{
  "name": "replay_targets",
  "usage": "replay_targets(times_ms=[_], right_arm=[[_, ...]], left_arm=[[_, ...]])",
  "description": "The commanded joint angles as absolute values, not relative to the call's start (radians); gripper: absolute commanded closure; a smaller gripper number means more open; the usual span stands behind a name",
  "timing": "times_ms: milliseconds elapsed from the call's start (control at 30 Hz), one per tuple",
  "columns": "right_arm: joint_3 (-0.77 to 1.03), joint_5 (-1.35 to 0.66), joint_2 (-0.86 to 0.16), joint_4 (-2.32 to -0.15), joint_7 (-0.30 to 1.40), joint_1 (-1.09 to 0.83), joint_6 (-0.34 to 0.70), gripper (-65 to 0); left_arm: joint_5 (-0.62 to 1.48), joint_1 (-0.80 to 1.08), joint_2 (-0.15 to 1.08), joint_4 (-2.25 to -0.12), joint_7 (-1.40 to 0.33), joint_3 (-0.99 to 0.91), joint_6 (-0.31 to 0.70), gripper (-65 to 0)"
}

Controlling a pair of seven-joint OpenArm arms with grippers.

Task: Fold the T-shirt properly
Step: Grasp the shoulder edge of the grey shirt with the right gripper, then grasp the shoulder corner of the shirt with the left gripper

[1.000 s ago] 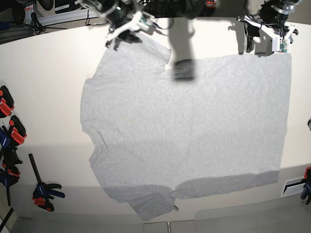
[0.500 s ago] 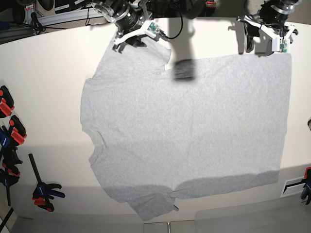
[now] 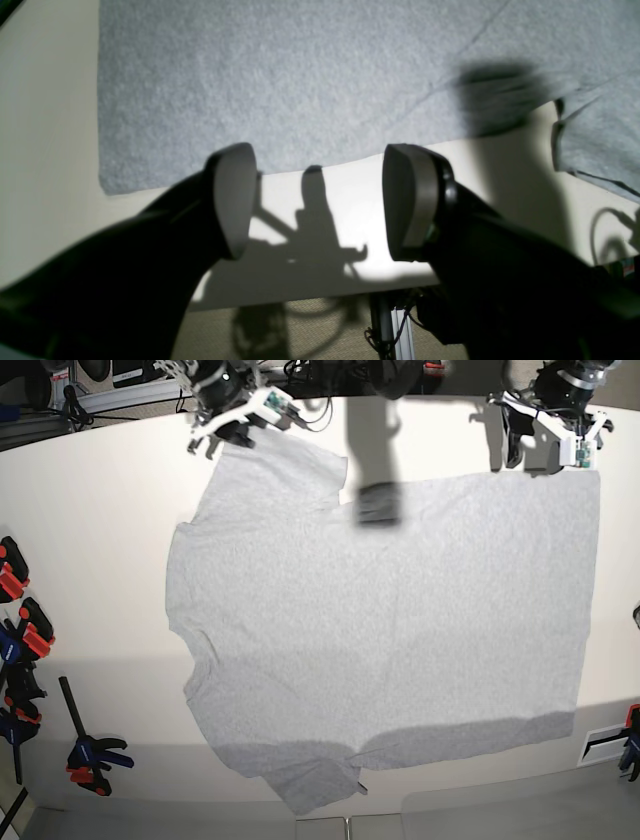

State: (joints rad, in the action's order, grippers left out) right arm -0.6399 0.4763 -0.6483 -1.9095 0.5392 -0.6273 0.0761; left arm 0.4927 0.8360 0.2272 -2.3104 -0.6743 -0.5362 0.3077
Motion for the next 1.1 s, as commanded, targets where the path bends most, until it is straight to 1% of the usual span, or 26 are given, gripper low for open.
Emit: replay_targets(times_ms=[0, 133, 300, 400, 533, 600, 633, 733, 833, 967, 1000, 1067], right_arm=[[-0.641, 0.452, -0.682, -1.881, 0.695, -0.655, 0.118, -25.8], [-0.641, 0.454, -0.727, -1.881, 0.714, -0.651, 0.115, -25.8], [-0.641, 0.441, -0.728, -1.881, 0.699, -0.643, 0.150, -25.7], [-0.641, 0.438, -0.728, -1.880, 0.669, -0.643, 0.151, -25.7], [-0.641, 0.438, -0.727, -1.876, 0.643, -0.643, 0.151, -20.7], [-0.641, 0.439, -0.717, -1.876, 0.635, -0.643, 0.150, -20.6], [-0.641, 0.439, -0.706, -1.876, 0.632, -0.641, 0.149, -17.8], [-0.641, 0.439, -0.659, -1.875, 0.629, -0.622, 0.149, -0.3], [-0.641, 0.445, -0.613, -1.875, 0.626, -0.597, 0.149, 0.0], [-0.642, 0.493, -0.583, -1.875, 0.625, -0.593, 0.149, 0.0], [-0.643, 0.496, -0.580, -1.875, 0.625, -0.593, 0.149, 0.0], [-0.643, 0.495, -0.579, -1.875, 0.625, -0.594, 0.149, 0.0]], left_arm=[[0.499, 0.841, 0.233, -2.328, -0.650, -0.542, 0.307, -36.5], [0.499, 0.841, 0.233, -2.328, -0.651, -0.542, 0.307, -36.5], [0.499, 0.836, 0.233, -2.328, -0.649, -0.542, 0.308, -36.5], [0.499, 0.825, 0.233, -2.328, -0.651, -0.542, 0.307, -36.5], [0.499, 0.820, 0.233, -2.328, -0.649, -0.542, 0.307, -36.5], [0.499, 0.820, 0.233, -2.328, -0.637, -0.542, 0.308, -36.5], [0.499, 0.820, 0.233, -2.328, -0.628, -0.542, 0.307, -36.5], [0.497, 0.820, 0.233, -2.328, -0.605, -0.542, 0.308, -36.5], [0.439, 0.819, 0.234, -2.328, -0.605, -0.542, 0.308, -36.5], [0.242, 0.818, 0.240, -2.322, -0.603, -0.542, 0.308, -36.4], [0.203, 0.814, 0.254, -2.312, -0.602, -0.542, 0.323, -35.1], [0.165, 0.811, 0.311, -2.270, -0.598, -0.542, 0.403, -30.0]])
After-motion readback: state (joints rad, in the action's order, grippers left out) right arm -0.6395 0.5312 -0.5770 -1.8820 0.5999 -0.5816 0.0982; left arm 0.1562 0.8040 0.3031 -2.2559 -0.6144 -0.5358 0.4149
